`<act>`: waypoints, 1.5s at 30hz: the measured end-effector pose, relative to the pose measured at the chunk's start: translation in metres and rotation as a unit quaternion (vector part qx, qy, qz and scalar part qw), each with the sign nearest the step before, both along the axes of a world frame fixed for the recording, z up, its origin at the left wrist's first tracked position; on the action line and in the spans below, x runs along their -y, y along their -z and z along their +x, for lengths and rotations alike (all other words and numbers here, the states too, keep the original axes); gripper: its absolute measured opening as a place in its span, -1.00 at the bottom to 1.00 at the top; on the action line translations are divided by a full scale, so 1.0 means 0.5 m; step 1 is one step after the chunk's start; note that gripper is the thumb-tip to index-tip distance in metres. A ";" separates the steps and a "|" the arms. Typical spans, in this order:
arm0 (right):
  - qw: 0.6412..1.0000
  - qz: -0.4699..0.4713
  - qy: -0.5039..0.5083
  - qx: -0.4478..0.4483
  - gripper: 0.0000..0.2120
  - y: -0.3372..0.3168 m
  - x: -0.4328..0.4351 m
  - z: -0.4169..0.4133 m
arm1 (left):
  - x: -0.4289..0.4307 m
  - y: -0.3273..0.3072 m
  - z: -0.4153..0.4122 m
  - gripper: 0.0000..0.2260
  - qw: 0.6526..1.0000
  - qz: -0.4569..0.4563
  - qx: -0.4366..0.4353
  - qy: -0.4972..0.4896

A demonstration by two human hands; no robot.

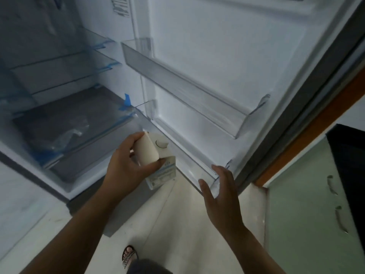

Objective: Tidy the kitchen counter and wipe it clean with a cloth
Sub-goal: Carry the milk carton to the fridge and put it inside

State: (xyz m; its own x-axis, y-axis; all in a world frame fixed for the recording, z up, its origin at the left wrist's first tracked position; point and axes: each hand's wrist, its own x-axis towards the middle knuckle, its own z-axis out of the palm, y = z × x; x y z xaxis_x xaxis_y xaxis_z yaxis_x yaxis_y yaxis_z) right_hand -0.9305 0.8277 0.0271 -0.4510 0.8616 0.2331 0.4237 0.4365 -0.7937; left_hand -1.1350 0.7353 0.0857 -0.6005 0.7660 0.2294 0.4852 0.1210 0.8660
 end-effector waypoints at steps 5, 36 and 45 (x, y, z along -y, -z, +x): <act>0.989 0.013 -0.144 0.005 -0.52 -0.036 -0.012 -0.163 | 0.080 -0.021 -0.095 -0.33 0.995 -0.030 -0.032 -0.089; 0.927 0.160 -0.339 0.015 -0.62 -0.266 -0.195 -1.141 | 0.035 -0.305 -0.787 -0.48 0.879 0.137 -0.014 -0.457; 0.936 0.227 -0.266 0.049 -0.62 -0.228 -0.252 -1.200 | -0.021 -0.281 -0.899 -0.49 0.849 0.174 -0.022 -0.499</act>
State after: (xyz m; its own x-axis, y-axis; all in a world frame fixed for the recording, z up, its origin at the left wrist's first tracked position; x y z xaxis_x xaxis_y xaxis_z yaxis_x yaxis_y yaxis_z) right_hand -1.5306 0.9538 0.1413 -0.8261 0.3311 0.4559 0.1112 0.8890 -0.4442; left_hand -1.5846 0.7457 0.2261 -0.8954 -0.2383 0.3762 0.3237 0.2319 0.9173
